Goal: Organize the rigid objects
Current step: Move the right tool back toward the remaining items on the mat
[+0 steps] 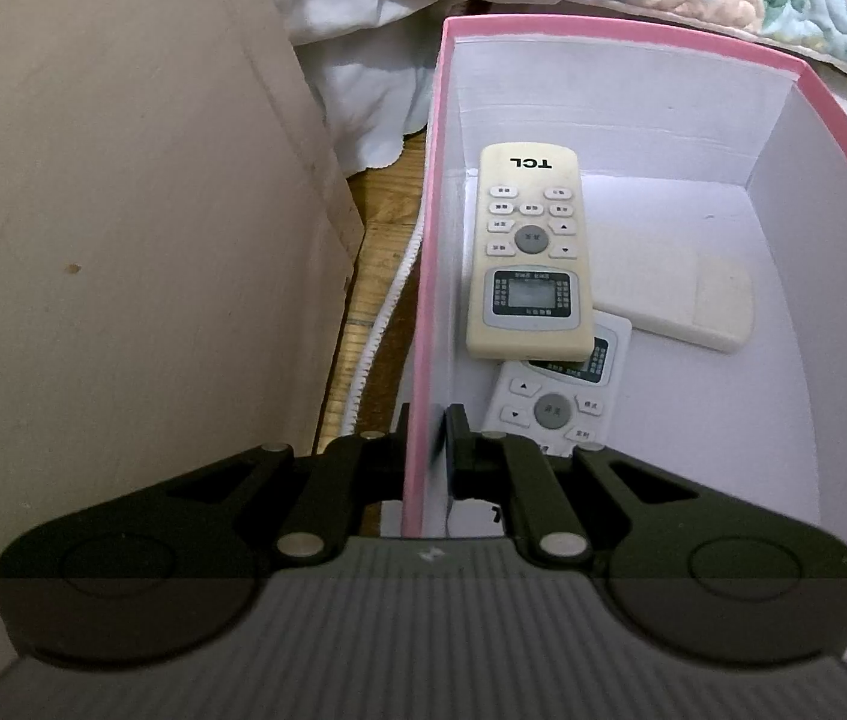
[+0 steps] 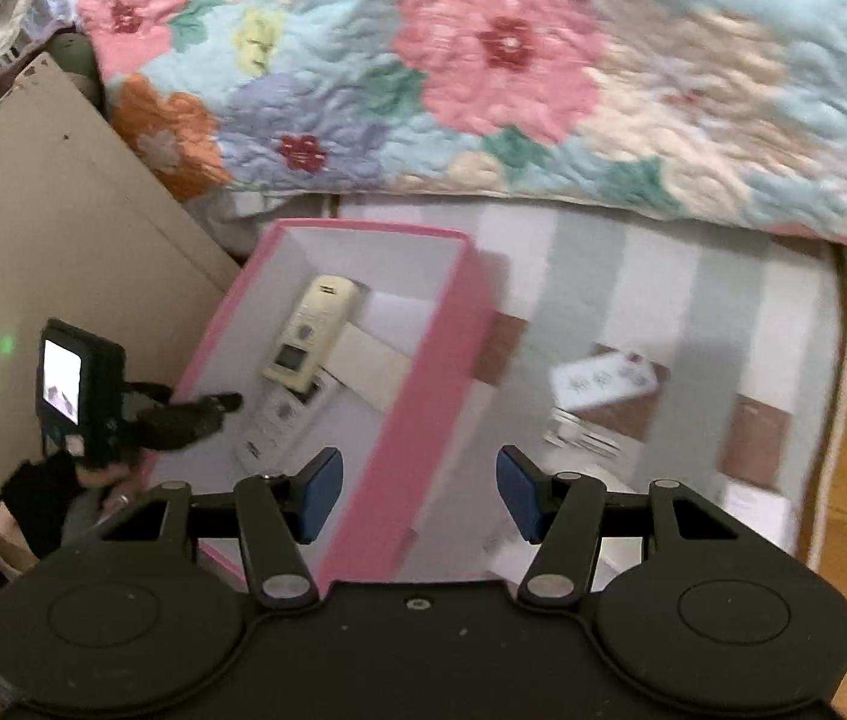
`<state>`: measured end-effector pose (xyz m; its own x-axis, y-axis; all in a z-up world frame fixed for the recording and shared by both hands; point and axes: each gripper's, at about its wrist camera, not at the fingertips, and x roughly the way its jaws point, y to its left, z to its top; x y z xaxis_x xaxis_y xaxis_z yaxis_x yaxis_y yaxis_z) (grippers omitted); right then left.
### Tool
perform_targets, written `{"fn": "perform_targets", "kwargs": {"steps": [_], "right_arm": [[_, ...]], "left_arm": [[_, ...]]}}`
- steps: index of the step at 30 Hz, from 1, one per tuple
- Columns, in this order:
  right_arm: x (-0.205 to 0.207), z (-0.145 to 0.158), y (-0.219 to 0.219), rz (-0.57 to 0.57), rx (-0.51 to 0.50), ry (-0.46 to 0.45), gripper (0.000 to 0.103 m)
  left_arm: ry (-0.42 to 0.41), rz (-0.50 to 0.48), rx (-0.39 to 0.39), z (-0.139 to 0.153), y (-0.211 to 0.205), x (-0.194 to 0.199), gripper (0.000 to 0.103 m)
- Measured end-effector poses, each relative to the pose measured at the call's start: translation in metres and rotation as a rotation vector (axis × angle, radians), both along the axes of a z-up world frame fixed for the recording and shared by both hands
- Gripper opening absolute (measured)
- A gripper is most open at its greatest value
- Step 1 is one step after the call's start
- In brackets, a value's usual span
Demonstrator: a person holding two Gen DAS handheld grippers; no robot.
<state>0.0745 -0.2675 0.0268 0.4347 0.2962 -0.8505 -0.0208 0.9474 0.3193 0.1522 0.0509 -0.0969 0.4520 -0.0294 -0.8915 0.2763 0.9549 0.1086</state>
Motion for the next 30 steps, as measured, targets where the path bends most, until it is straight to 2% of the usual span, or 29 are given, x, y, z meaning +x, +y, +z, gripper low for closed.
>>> {"fn": "perform_targets", "kwargs": {"steps": [5, 7, 11, 13, 16, 21, 24, 26, 28, 30], "right_arm": [[-0.025, -0.019, -0.023, -0.043, -0.008, -0.005, 0.063], [-0.033, -0.029, -0.016, 0.016, -0.098, -0.026, 0.063], [-0.044, -0.063, 0.003, 0.228, -0.352, -0.008, 0.067], [-0.05, -0.08, 0.003, 0.31, -0.404, -0.013, 0.067], [-0.047, -0.101, -0.008, 0.331, -0.388, -0.024, 0.069], [-0.029, -0.141, -0.016, 0.341, -0.493, 0.022, 0.069], [-0.017, -0.158, -0.019, 0.376, -0.49, 0.058, 0.069], [-0.007, -0.167, -0.018, 0.391, -0.499, 0.071, 0.075], [0.002, -0.174, -0.019, 0.359, -0.473, 0.08, 0.082], [0.009, -0.178, -0.028, 0.258, -0.376, 0.083, 0.084]], "left_arm": [[0.004, 0.006, -0.005, 0.0, 0.0, 0.0, 0.007], [0.004, 0.006, -0.003, 0.0, 0.0, 0.0, 0.007], [0.002, 0.01, -0.001, 0.0, 0.0, 0.0, 0.007], [0.001, 0.011, 0.0, 0.0, 0.0, 0.0, 0.007], [0.0, 0.01, 0.002, -0.001, -0.001, 0.0, 0.007], [-0.004, 0.007, 0.006, 0.0, -0.001, -0.001, 0.007], [-0.004, 0.008, 0.004, 0.0, 0.0, -0.001, 0.007], [-0.003, 0.007, 0.004, 0.0, 0.0, -0.001, 0.007], [-0.002, 0.007, 0.004, 0.0, 0.0, -0.001, 0.007], [-0.001, 0.008, 0.003, 0.0, 0.0, 0.0, 0.007]]}}
